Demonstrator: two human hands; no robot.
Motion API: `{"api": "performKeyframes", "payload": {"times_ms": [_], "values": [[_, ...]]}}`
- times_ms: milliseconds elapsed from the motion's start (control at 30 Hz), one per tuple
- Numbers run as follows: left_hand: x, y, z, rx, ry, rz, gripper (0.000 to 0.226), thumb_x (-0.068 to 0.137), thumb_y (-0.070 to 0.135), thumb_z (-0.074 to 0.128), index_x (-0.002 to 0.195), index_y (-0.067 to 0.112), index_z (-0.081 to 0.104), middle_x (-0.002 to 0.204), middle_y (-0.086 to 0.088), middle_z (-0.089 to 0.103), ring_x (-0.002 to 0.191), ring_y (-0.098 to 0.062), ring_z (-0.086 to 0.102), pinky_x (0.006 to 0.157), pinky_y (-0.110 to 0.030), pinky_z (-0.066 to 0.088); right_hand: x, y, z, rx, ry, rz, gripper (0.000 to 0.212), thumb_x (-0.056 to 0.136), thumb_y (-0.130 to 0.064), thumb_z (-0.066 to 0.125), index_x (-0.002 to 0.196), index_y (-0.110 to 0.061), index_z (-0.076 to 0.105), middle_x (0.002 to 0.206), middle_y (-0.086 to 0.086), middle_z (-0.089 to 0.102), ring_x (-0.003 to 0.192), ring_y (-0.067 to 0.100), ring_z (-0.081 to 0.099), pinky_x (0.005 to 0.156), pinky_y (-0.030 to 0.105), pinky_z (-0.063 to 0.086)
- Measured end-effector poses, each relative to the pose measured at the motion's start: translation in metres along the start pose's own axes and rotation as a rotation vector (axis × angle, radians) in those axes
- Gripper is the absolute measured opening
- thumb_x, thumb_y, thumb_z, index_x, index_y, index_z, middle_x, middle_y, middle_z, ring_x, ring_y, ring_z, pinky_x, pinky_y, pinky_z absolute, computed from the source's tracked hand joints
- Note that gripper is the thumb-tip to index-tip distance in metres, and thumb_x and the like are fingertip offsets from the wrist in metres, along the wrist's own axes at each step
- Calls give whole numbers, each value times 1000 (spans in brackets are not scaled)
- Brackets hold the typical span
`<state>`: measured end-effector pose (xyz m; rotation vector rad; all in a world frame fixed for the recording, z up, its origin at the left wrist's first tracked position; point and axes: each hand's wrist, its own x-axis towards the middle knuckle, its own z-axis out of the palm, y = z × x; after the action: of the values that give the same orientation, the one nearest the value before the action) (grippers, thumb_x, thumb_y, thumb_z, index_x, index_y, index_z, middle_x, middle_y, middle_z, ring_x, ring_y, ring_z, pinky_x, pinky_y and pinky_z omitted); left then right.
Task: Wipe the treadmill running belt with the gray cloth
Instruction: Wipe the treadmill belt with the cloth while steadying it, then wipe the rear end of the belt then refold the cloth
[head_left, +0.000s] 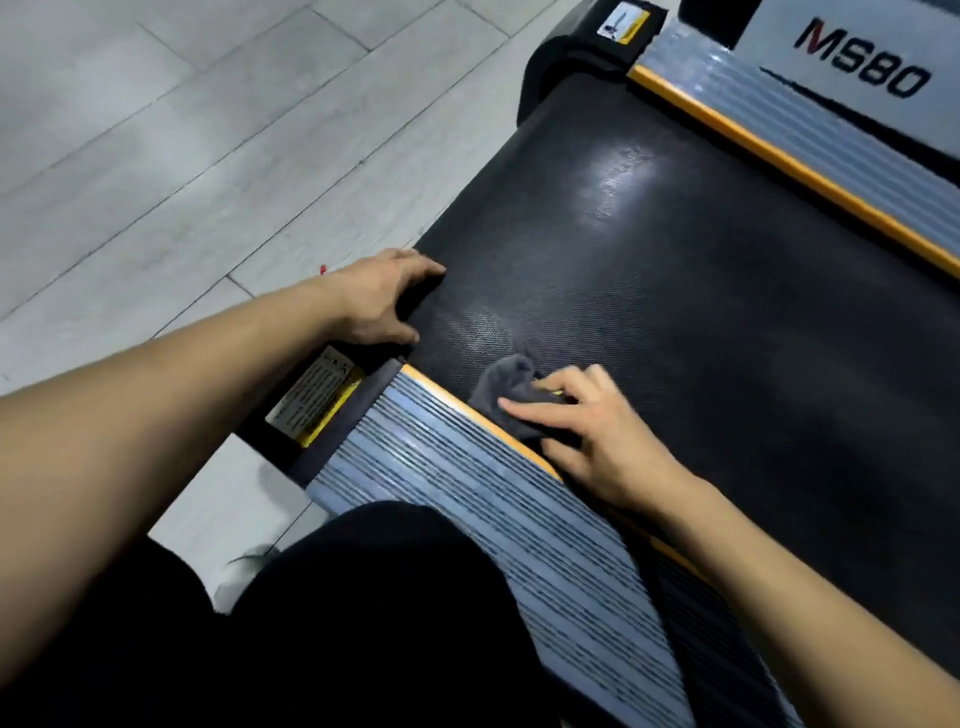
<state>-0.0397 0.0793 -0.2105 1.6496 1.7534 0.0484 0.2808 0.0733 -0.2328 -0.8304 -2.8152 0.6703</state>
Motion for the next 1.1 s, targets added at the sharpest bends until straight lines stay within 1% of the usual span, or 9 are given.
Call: {"api": "performKeyframes", "payload": {"times_ms": [100,333,500,633,700,767,900,1000,1100], "values": [[1,-11,-4,-252,62,-48,69,88,-12,56,149,17,43,148,-7,50,138,-22,49,112,-24,36,12,0,2,-9,-14,-51,50,83,-17,69,130,-33,64,114,2,55,93,18,40,90,28,38],[4,-19,0,-519,267,-199,61,94,-11,34,143,22,49,150,-13,42,123,-26,63,109,-41,47,120,-17,21,-89,58,-153,42,89,-19,61,129,-32,65,118,5,56,95,27,45,93,37,43],[4,-24,1,-652,323,-260,60,92,-14,23,136,14,53,148,-15,40,114,-31,67,104,-44,53,122,-28,24,-55,113,-45,46,87,-16,57,130,-32,63,115,3,55,95,27,45,90,43,45],[-4,-14,5,-493,320,-215,54,89,-7,26,118,23,61,137,-10,56,115,-26,66,106,-44,50,53,-19,10,48,11,-17,49,86,-16,63,133,-31,62,109,-4,48,94,19,41,88,28,37],[-9,-14,7,-392,328,-185,53,82,4,29,108,37,61,132,-3,64,122,-23,62,111,-45,44,6,-4,-4,73,-26,13,50,85,-22,62,134,-35,61,112,-5,49,97,19,45,91,26,37],[-10,-14,8,-351,309,-163,55,79,6,30,110,36,62,131,-2,65,125,-23,61,112,-44,42,-27,5,-12,55,-25,64,52,86,-24,66,134,-40,58,116,-6,49,101,17,46,94,28,40],[-17,-4,11,-108,275,-79,46,90,-2,40,126,17,61,131,-12,55,120,-33,57,106,-40,44,-28,-2,9,-12,105,214,60,82,-12,75,135,-36,59,122,-3,48,104,18,46,94,34,46],[-24,10,25,137,185,77,33,94,17,47,125,18,60,128,-8,56,117,-32,57,100,-46,49,1,-3,20,-30,247,234,59,82,-11,75,135,-30,60,121,4,51,100,21,46,92,38,47],[-34,20,44,315,116,153,47,99,36,36,135,12,54,147,-13,49,134,-32,48,108,-45,45,66,15,21,-36,366,297,49,86,-17,69,134,-28,61,119,9,52,98,27,47,92,43,46]]}}
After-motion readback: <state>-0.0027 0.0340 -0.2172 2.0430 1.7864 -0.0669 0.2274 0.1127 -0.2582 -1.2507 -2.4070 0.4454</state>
